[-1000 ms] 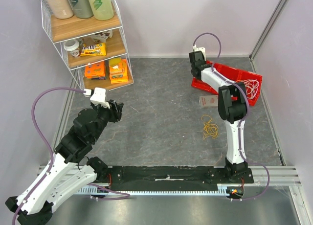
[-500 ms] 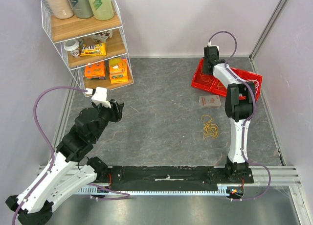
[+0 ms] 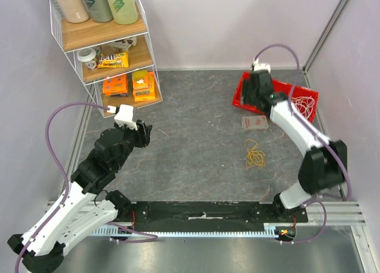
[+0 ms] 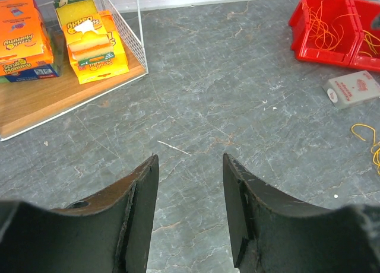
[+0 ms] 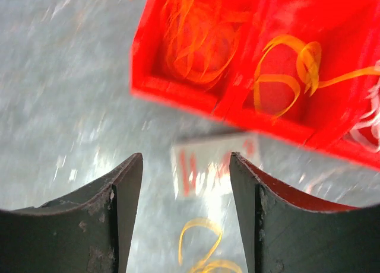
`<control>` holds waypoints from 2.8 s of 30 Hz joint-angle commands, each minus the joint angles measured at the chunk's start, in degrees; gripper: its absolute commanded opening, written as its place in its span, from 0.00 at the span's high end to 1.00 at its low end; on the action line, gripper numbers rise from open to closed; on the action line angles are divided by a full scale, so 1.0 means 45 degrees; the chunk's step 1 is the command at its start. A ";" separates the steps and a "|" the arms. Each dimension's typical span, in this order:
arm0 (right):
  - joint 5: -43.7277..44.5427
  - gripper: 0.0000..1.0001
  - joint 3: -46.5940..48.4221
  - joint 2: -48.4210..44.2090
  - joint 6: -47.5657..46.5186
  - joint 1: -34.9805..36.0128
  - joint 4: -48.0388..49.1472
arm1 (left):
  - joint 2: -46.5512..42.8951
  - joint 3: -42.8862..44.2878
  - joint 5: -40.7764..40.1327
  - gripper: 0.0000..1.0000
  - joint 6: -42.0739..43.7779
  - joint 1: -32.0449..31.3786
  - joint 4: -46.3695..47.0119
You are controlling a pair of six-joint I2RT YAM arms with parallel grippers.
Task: Untangle the cables
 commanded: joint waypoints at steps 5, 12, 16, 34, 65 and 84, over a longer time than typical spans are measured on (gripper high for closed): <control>-0.1255 0.32 -0.7322 -0.5905 0.1320 0.2090 -0.0113 | 0.0479 0.0076 0.0275 0.47 0.0064 0.0027 0.0326; 0.0755 0.16 -0.8872 -0.9468 0.4521 0.2051 -0.2302 | 0.0773 0.0135 0.0335 0.47 0.0084 0.0046 0.0268; 0.0095 0.13 -0.9437 -0.8731 0.5620 0.1896 -0.1485 | 0.0734 0.0135 0.0179 0.47 0.0104 0.0046 0.0209; -0.2779 0.90 -0.8621 -0.3165 0.5756 0.7143 0.2304 | 0.0851 0.0174 0.0374 0.47 0.0162 0.0046 0.0170; -0.1843 0.50 -0.8502 -0.4002 0.5542 1.0215 0.4825 | 0.3703 -0.3768 0.9045 0.47 -0.6338 0.0046 0.2218; -0.2836 0.63 -0.7249 -0.0641 0.6714 0.9278 0.6485 | 0.6454 -0.4904 0.8109 0.44 -0.9076 0.0046 0.5775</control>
